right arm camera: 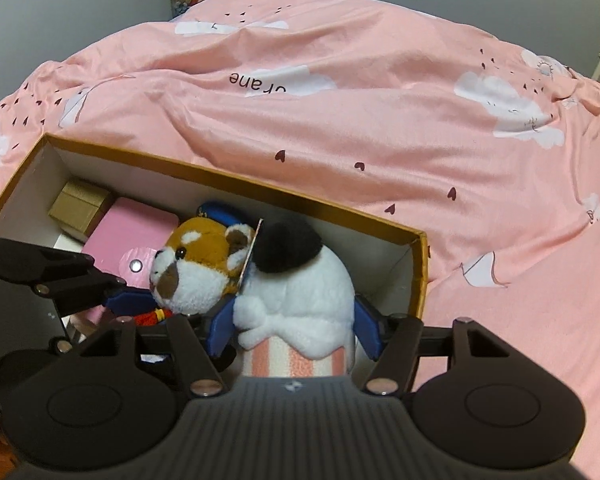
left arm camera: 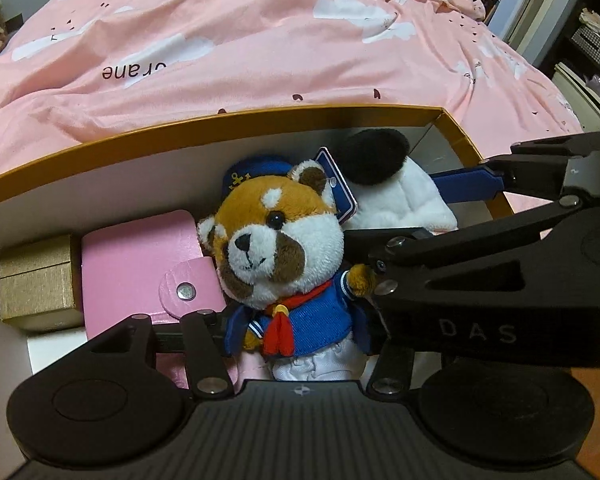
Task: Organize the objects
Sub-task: 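Lower the red panda and white dog plush into the box and open both tools, then withdraw both tools from the box toward the yellow tape measure and orange fruit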
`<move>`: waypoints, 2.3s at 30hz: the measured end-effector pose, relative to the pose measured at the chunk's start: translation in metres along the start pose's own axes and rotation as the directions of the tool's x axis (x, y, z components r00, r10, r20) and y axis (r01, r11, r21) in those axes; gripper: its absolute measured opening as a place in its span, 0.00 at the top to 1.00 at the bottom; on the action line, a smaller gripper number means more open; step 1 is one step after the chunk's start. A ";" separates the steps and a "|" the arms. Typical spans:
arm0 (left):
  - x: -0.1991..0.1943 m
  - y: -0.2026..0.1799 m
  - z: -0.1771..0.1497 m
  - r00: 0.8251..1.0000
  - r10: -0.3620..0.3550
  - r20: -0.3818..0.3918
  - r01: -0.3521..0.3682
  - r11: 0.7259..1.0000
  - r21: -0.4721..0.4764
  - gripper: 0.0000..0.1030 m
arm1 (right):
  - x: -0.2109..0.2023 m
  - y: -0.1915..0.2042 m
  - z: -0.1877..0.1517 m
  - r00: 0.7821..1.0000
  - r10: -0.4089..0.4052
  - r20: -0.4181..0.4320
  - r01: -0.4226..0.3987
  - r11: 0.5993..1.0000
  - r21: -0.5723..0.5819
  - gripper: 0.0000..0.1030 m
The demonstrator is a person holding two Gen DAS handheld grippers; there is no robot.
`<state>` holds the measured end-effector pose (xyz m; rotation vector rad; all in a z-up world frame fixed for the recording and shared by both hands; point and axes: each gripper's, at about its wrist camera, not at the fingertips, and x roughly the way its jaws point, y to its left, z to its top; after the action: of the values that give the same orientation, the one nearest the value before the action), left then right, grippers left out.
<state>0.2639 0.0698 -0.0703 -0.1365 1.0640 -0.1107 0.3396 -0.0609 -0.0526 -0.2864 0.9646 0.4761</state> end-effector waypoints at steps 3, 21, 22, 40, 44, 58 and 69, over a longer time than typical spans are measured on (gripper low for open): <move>-0.002 0.000 -0.001 1.000 -0.013 -0.002 0.013 1.000 0.018 0.30 | -0.001 -0.001 0.000 1.000 0.007 -0.006 -0.007 1.000 -0.018 0.37; -0.051 -0.011 -0.025 0.998 -0.040 0.042 0.036 0.995 0.093 0.52 | -0.059 -0.002 -0.035 0.996 0.087 -0.016 -0.088 0.977 -0.193 0.49; -0.049 -0.014 -0.026 0.999 -0.027 0.040 0.023 0.994 0.104 0.54 | -0.058 0.004 -0.040 0.996 0.082 -0.033 -0.088 0.970 -0.229 0.50; -0.020 -0.011 -0.024 1.000 0.007 0.016 -0.007 0.999 0.049 0.66 | -0.007 0.022 -0.042 0.997 -0.081 0.012 0.080 0.924 -0.375 0.73; -0.018 -0.009 -0.023 1.000 0.000 0.017 -0.001 0.999 0.042 0.66 | -0.001 0.014 -0.033 0.998 -0.055 0.007 0.055 0.949 -0.310 0.73; -0.100 -0.029 -0.044 0.992 -0.012 0.123 0.000 0.995 0.101 0.66 | -0.096 0.018 -0.065 0.994 0.060 0.087 -0.045 0.986 -0.160 0.72; -0.145 -0.057 -0.114 0.983 -0.160 0.089 0.149 0.982 0.118 0.66 | -0.165 0.027 -0.148 0.977 0.165 0.137 -0.172 0.984 0.045 0.66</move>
<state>0.0923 0.0293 0.0098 -0.1226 0.9464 -0.3003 0.1410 -0.1453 0.0051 -0.1205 0.8742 0.6145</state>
